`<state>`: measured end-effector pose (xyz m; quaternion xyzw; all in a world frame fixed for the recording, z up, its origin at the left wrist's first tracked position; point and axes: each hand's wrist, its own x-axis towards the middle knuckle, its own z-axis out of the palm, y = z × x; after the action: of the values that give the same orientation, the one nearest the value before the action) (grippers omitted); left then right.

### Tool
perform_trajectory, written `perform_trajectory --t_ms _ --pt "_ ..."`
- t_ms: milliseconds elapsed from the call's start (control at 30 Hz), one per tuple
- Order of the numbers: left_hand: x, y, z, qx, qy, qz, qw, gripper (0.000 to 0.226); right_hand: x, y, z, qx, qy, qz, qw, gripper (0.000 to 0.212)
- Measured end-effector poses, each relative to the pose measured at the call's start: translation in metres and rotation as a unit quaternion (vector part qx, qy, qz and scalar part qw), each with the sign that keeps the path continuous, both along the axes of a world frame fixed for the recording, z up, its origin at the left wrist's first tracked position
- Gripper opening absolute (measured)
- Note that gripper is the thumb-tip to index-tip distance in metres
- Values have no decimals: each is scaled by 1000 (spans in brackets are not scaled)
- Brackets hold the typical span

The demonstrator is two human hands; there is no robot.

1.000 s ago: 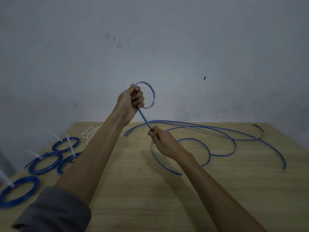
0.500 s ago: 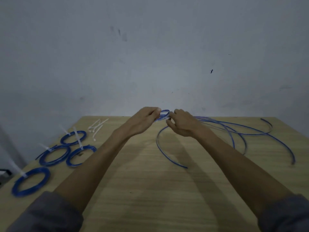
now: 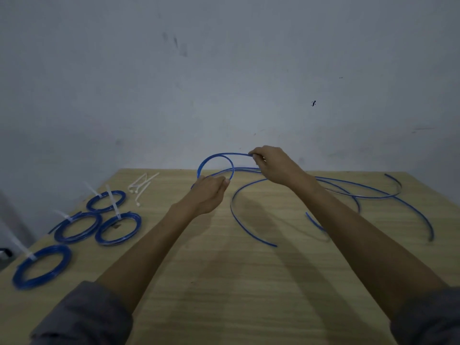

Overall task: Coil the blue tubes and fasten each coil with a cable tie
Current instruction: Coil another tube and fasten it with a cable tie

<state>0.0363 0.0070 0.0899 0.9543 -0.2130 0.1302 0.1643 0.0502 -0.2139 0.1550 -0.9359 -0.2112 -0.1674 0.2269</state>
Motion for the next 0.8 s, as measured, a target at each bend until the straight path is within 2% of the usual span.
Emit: perform_trajectory --t_ms 167,267,400,467,567,600,800 --pt "-3 -6 7 -159 41 4 986 43 -10 26 -1 68 19 32 997 38" --pt "-7 -14 21 -273 35 4 961 42 -18 40 -5 119 14 53 991 40" --pt "-4 -21 30 -355 70 33 932 40 -26 55 -11 217 27 66 974 38" --pt "3 -22 35 -444 106 62 887 43 -30 62 -13 268 55 73 959 34" --pt "10 -23 44 -609 176 61 771 52 -40 71 -16 287 79 77 952 27" --pt "11 -23 45 -641 185 44 743 54 -43 73 -17 289 81 78 951 27" --pt "3 -21 59 -724 205 10 659 42 -55 75 -23 253 119 113 953 29"
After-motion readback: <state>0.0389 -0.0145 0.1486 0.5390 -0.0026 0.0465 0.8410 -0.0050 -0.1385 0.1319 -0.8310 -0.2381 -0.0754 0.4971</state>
